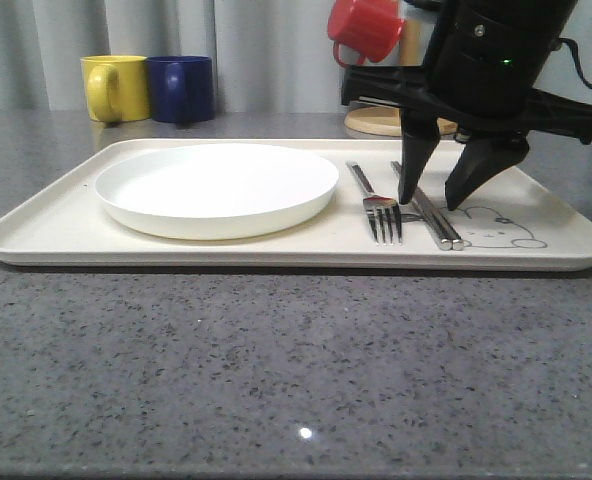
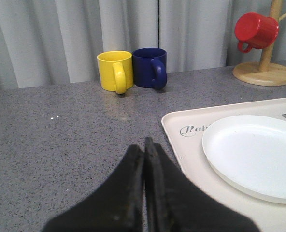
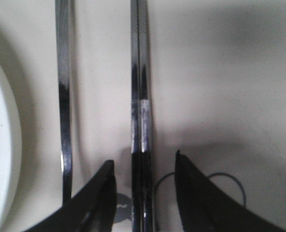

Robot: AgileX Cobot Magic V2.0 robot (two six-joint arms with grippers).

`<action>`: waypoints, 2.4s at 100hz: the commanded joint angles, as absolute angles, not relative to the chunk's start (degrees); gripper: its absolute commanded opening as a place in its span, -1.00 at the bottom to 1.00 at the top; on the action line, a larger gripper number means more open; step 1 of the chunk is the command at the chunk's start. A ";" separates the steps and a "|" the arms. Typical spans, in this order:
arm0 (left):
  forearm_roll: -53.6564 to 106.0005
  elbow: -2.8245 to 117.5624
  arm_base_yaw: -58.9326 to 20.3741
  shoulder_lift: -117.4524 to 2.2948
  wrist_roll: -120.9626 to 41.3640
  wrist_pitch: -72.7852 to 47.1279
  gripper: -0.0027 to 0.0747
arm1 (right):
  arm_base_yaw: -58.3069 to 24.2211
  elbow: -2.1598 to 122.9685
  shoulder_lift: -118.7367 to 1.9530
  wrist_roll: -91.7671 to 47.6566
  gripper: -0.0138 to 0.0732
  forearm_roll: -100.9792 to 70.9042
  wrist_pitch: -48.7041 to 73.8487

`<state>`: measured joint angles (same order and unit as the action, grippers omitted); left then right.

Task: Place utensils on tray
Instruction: 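Lower the chopsticks beside the fork and open the right gripper, then grasp the spoon with the right gripper and lift it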

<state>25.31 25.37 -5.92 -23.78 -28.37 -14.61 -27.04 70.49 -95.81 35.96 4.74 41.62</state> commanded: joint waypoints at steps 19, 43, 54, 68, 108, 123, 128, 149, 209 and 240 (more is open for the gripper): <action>26.09 26.99 -5.89 -24.14 -28.16 -10.15 -0.98 | -26.51 73.45 -89.28 35.75 0.16 9.27 42.70; 26.09 26.99 -5.89 -24.14 -28.16 -10.15 -0.98 | -17.60 73.86 -82.15 28.43 0.16 11.29 47.86; 26.09 26.99 -5.89 -24.14 -28.16 -10.15 -0.98 | -11.03 73.86 -80.43 23.01 0.16 10.98 49.63; 26.09 26.99 -5.89 -24.14 -28.16 -10.15 -0.98 | -1.72 73.80 -80.28 14.44 0.16 7.36 51.51; 26.09 26.99 -5.89 -24.14 -28.16 -10.15 -0.98 | 12.65 73.80 -84.46 1.80 0.16 0.50 50.95; 26.09 26.99 -5.89 -24.14 -28.16 -10.15 -0.98 | 12.67 73.80 -87.76 1.75 0.16 0.56 49.92; 26.09 26.99 -5.89 -24.14 -28.16 -10.15 -0.98 | 12.67 73.80 -88.61 1.76 0.16 0.67 49.45; 26.09 26.99 -5.89 -24.14 -28.16 -10.15 -0.98 | 12.67 73.80 -91.08 1.76 0.15 1.41 47.64; 26.09 26.99 -5.89 -24.14 -28.16 -10.15 -0.98 | 13.06 73.80 -94.74 1.76 -0.15 0.91 48.01; 26.09 26.99 -5.89 -24.14 -28.16 -10.15 -0.98 | 13.00 73.80 -92.35 1.76 -0.74 -2.14 48.62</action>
<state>25.31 25.37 -5.92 -23.78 -28.37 -14.61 12.69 72.10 -96.44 2.46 -0.95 49.42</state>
